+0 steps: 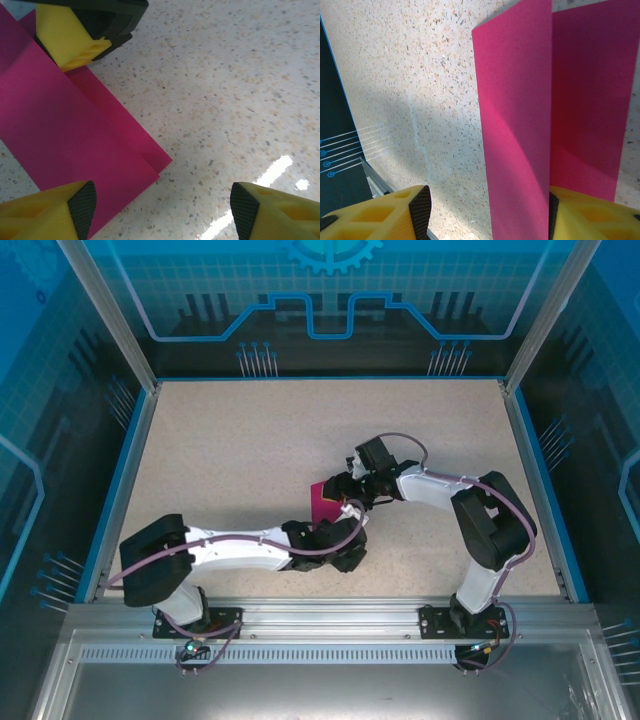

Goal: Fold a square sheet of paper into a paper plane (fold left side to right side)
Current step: Fold the triangle a second time at the center of the table.

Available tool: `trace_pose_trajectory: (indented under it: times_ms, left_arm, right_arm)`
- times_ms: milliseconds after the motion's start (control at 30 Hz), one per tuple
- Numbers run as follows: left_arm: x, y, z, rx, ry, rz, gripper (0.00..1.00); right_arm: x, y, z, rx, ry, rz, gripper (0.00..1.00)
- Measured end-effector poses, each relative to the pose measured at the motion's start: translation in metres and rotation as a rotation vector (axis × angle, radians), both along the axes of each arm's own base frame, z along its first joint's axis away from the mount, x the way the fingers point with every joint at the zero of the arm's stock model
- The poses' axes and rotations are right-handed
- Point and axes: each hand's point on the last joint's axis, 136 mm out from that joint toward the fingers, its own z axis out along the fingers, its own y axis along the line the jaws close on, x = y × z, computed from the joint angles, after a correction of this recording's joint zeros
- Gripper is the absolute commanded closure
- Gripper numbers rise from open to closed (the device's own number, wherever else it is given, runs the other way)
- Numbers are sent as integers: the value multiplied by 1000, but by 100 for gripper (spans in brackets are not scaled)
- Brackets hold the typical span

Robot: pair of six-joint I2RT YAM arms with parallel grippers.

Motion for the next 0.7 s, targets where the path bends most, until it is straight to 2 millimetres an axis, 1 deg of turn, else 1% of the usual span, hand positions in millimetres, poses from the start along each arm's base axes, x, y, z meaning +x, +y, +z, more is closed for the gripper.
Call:
trace_pose_trajectory:
  times_ms: [200,300,367,467,567,700]
  left_arm:
    - [12,3,-12,113,-36,44,25]
    - [15,4,-17,153,-46,52,30]
    - [16,4,-21,171,-47,51,37]
    - [15,6,-23,188,-49,49,53]
    - [15,7,-23,193,-51,50,65]
    - [16,7,-23,198,-52,49,78]
  right_arm:
    - [0,0,0,1,5,-5,39]
    - [0,0,0,2,8,-7,40]
    - [0,0,0,3,10,-9,40]
    - [0,0,0,4,11,-8,40]
    - [-1,1,0,4,10,-6,39]
    - [0,1,1,3,10,-7,40]
